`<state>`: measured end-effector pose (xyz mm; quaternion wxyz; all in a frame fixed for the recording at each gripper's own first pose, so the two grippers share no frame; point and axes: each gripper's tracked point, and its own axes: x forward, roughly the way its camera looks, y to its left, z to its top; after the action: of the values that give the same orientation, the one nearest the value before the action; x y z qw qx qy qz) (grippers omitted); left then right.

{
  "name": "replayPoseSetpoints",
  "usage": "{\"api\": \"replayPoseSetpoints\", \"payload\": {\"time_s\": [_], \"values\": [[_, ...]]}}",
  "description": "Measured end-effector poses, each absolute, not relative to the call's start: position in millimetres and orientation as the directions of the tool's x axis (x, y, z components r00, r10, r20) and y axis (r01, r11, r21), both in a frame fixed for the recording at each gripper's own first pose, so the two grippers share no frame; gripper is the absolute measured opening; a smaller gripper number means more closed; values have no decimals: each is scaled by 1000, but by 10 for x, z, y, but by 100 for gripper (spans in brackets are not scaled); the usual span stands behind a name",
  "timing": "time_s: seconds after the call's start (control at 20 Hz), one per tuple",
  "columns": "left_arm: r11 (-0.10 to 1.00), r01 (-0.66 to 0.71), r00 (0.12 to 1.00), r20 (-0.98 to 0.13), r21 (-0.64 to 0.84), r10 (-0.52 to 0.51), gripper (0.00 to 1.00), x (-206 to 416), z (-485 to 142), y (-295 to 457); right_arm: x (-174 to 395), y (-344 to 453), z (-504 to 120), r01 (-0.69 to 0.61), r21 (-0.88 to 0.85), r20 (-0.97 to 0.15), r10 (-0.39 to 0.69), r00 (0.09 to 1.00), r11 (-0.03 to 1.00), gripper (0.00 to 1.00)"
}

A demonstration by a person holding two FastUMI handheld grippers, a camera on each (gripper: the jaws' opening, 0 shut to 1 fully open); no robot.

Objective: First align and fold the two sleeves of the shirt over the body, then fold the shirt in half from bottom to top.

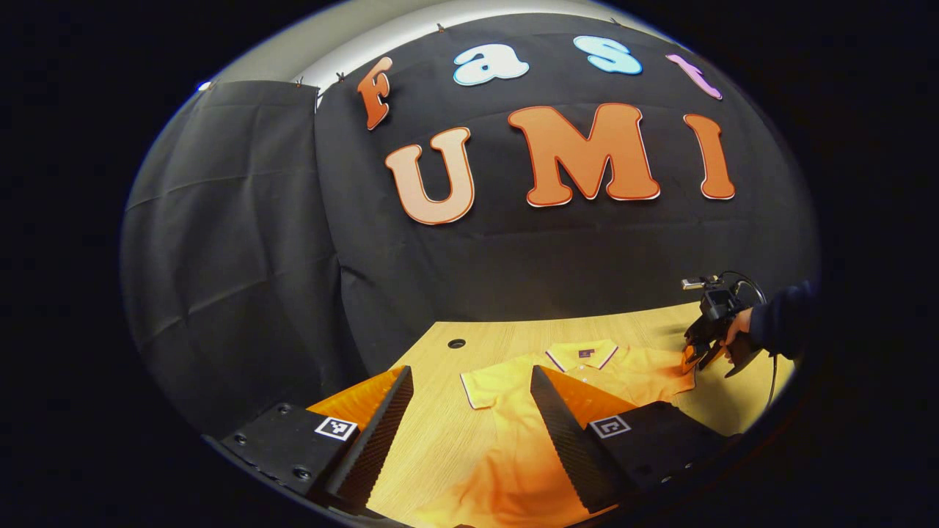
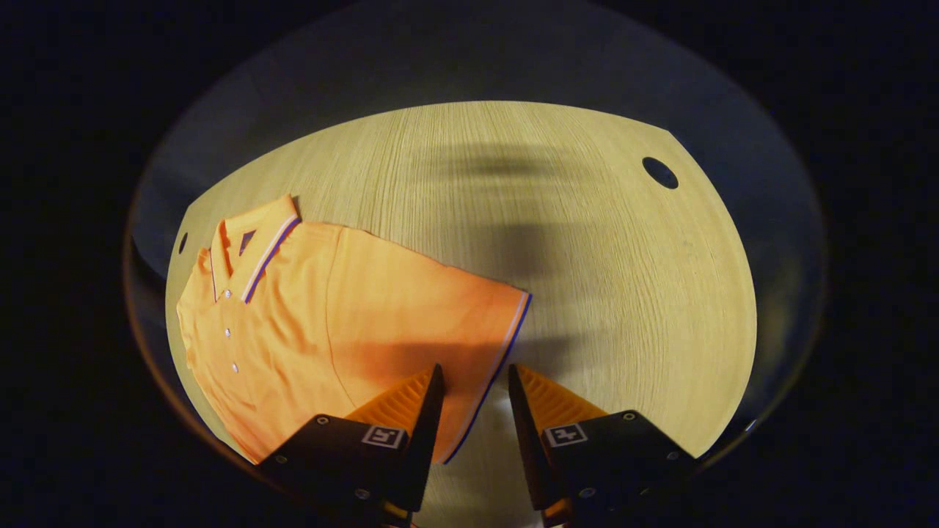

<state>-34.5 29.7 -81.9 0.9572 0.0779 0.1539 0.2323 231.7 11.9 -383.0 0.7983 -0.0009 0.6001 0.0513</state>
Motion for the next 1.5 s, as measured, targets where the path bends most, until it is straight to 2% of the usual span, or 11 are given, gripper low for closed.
{"api": "replayPoseSetpoints", "payload": {"time_s": [0.05,0.1,0.15,0.25,0.3,0.35,0.65,0.95,1.1,1.25,1.5], "values": [[880,-420,844,-262,220,468,100,-353,-838,284,2334,154,-3821,-94,62,-957,86,278,994,51],[881,-419,844,-263,220,467,100,-344,-830,280,2366,181,-3817,-97,70,-951,96,294,993,40],[883,-415,845,-267,220,464,99,-316,-839,267,2372,211,-3811,-94,91,-950,114,291,991,17],[884,-410,847,-266,224,460,99,-314,-837,243,2337,341,-3746,-68,195,-943,206,261,978,11],[885,-410,849,-261,223,459,99,-307,-820,242,2358,376,-3745,-60,213,-938,221,268,975,0],[884,-411,849,-259,223,460,99,-312,-811,249,2387,419,-3704,-83,235,-925,249,287,968,4],[885,-411,844,-276,218,460,99,-356,-882,213,2486,778,-3265,-123,374,-855,393,339,919,4],[877,-425,833,-282,226,476,100,-418,-900,238,2433,1298,-2966,-225,478,-792,528,306,849,4],[869,-445,819,-295,216,492,99,-436,-941,308,2357,1556,-2955,-224,532,-772,576,270,817,4],[872,-456,810,-323,179,490,99,-408,-1053,391,2272,1676,-2982,-230,553,-769,596,229,801,14],[877,-476,808,-362,64,465,99,-208,-1142,664,2293,1681,-2820,-241,557,-747,606,273,795,25]]}}
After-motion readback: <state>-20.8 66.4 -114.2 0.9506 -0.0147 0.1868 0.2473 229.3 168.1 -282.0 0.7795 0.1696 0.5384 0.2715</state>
